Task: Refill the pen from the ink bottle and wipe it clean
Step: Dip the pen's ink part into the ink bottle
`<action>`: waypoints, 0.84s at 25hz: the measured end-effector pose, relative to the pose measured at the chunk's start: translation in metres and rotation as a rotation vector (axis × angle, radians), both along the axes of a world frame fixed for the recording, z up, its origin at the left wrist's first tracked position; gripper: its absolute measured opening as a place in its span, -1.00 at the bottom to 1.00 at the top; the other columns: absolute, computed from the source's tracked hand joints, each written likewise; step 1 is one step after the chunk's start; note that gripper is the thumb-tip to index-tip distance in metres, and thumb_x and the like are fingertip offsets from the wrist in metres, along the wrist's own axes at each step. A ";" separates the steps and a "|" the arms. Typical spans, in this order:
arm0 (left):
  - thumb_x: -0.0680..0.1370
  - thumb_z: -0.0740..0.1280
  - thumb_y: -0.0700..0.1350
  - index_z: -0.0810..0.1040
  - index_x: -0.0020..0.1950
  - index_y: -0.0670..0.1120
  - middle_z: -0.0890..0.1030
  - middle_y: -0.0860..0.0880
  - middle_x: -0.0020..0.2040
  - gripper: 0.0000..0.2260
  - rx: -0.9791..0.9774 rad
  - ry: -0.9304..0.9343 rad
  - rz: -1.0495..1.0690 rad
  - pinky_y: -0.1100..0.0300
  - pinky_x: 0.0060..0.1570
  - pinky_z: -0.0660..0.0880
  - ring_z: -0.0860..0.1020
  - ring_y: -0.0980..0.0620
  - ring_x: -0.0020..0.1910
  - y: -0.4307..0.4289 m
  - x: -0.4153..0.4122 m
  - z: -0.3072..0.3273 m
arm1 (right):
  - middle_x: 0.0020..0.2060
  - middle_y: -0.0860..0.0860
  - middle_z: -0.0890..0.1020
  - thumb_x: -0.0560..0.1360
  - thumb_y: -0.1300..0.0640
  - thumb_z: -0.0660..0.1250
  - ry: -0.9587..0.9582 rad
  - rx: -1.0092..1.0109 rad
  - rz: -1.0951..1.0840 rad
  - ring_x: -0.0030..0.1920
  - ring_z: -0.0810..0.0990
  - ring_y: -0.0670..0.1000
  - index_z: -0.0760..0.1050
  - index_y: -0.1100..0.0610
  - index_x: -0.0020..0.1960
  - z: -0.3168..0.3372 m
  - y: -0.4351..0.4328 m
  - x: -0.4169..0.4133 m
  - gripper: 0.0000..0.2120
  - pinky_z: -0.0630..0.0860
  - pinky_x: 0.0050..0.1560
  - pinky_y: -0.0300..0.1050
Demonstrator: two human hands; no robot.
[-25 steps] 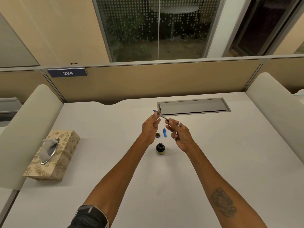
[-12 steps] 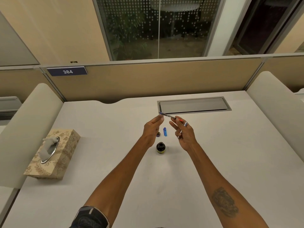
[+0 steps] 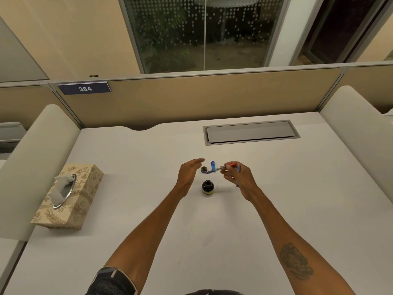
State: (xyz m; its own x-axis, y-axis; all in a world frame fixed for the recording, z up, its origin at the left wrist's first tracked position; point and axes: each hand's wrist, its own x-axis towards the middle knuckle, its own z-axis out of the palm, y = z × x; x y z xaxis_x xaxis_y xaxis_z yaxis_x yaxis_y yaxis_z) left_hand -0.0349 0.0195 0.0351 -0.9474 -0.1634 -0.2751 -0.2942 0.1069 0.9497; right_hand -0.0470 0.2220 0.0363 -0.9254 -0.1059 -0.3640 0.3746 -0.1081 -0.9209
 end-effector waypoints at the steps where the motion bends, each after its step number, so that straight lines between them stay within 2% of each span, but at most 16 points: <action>1: 0.61 0.26 -0.21 0.65 0.24 -0.07 0.62 0.00 0.29 -0.73 -0.018 0.007 -0.022 0.16 0.40 0.35 0.52 0.07 0.31 -0.001 0.003 -0.004 | 0.03 0.19 0.69 0.59 0.14 0.32 0.005 0.050 0.016 0.10 0.68 0.14 0.57 0.16 0.07 -0.002 0.000 0.000 -0.88 0.56 0.23 0.07; 7: 0.56 0.28 -0.23 0.71 0.12 -0.05 0.64 0.15 0.18 -0.74 -0.040 0.007 -0.093 0.17 0.43 0.33 0.52 0.19 0.27 -0.003 0.015 -0.021 | 0.01 0.12 0.68 0.57 0.10 0.34 0.065 0.239 0.102 0.11 0.64 0.07 0.61 0.11 0.04 -0.008 -0.002 0.000 -0.88 0.55 0.22 0.09; 10: 0.55 0.30 -0.20 0.71 0.12 -0.02 0.63 0.14 0.25 -0.75 -0.047 0.005 -0.124 0.17 0.45 0.32 0.50 0.23 0.29 -0.005 0.019 -0.025 | -0.02 0.11 0.67 0.57 0.13 0.34 0.102 0.294 0.110 0.09 0.63 0.10 0.62 0.11 0.03 -0.008 -0.003 0.000 -0.89 0.57 0.16 0.08; 12: 0.55 0.35 -0.16 0.71 0.12 0.03 0.60 0.10 0.32 -0.78 -0.075 0.006 -0.157 0.13 0.46 0.30 0.47 0.17 0.37 -0.005 0.022 -0.029 | -0.05 0.07 0.67 0.57 0.13 0.34 0.130 0.329 0.127 0.06 0.62 0.10 0.62 0.10 0.01 -0.008 -0.004 0.000 -0.90 0.58 0.11 0.04; 16: 0.53 0.42 -0.07 0.69 0.17 0.08 0.54 0.04 0.40 -0.77 -0.151 -0.006 -0.197 0.01 0.52 0.20 0.32 0.03 0.52 -0.001 0.024 -0.035 | -0.09 0.00 0.66 0.57 0.15 0.34 0.205 0.413 0.176 -0.10 0.57 -0.06 0.62 0.17 0.05 -0.007 -0.007 0.001 -0.86 0.52 -0.12 -0.24; 18: 0.52 0.44 -0.07 0.67 0.21 0.04 0.52 0.01 0.42 -0.73 -0.184 -0.009 -0.220 -0.01 0.52 0.18 0.25 0.00 0.55 0.002 0.024 -0.034 | -0.06 0.01 0.67 0.57 0.17 0.34 0.235 0.445 0.198 -0.11 0.57 -0.08 0.61 0.19 0.05 -0.007 -0.009 0.002 -0.87 0.50 -0.11 -0.25; 21: 0.52 0.44 -0.09 0.66 0.23 -0.01 0.51 -0.02 0.43 -0.72 -0.233 0.013 -0.237 -0.04 0.51 0.17 0.22 -0.04 0.57 0.007 0.024 -0.034 | -0.02 0.07 0.69 0.57 0.20 0.34 0.286 0.509 0.234 -0.03 0.62 0.01 0.61 0.22 0.04 -0.010 -0.012 0.000 -0.88 0.50 0.02 -0.23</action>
State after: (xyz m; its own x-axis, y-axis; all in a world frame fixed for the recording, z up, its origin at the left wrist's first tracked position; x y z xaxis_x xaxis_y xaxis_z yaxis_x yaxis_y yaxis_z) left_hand -0.0113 0.0262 0.0012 -0.9698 0.0049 -0.2440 -0.2234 0.3854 0.8953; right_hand -0.0467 0.2101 0.0266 -0.9668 -0.1961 -0.1640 0.0669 0.4249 -0.9027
